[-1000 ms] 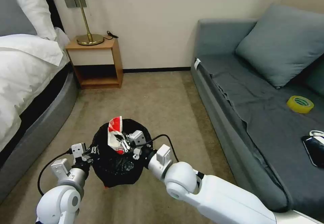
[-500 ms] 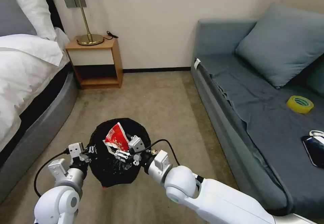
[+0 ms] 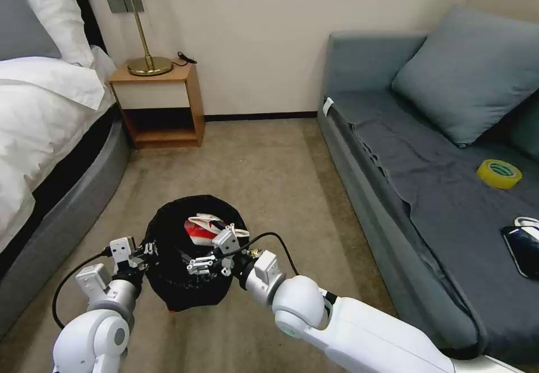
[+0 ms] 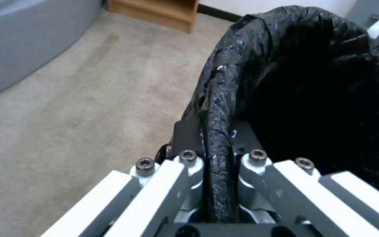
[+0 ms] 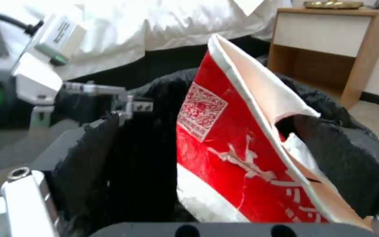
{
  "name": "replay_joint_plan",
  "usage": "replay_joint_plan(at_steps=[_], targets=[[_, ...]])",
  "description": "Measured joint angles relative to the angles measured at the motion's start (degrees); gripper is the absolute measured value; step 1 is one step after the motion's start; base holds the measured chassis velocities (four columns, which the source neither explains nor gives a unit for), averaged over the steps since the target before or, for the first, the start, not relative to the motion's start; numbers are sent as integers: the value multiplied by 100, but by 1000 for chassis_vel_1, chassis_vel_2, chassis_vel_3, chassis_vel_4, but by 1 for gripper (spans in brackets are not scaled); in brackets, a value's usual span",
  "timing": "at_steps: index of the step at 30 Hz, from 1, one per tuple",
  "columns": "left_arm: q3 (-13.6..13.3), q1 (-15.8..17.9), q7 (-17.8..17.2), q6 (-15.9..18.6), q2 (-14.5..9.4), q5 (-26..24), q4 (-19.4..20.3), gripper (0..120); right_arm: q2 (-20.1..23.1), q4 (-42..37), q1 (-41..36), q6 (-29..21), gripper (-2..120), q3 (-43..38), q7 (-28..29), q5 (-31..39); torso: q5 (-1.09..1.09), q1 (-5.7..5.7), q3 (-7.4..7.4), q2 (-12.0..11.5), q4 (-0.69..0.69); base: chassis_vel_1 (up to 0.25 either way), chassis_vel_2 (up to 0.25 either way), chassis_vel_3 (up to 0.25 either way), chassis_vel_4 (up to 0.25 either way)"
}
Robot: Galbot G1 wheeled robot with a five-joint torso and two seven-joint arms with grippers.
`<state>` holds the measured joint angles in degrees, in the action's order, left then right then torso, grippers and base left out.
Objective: Pick up the trash bin, then pick up the garbage on the floor and place it into the trash bin.
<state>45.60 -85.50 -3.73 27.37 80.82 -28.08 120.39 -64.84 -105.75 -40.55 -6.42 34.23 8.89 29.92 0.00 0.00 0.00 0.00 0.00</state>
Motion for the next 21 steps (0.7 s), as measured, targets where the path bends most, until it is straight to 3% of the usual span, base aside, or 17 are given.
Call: replay_joint_plan(at_steps=[8,21], targets=[[136,-7,5,-39,-43,-70,-86,5,-37,-57,146,-145,100,352,-151,-76,0,0,0,0,0,0,0,0,0],[186,-19,31,-90,31,-84,-138,5,-13,-119,1075,-398,100,955,-486,-152,0,0,0,0,1,0,0,0,0]])
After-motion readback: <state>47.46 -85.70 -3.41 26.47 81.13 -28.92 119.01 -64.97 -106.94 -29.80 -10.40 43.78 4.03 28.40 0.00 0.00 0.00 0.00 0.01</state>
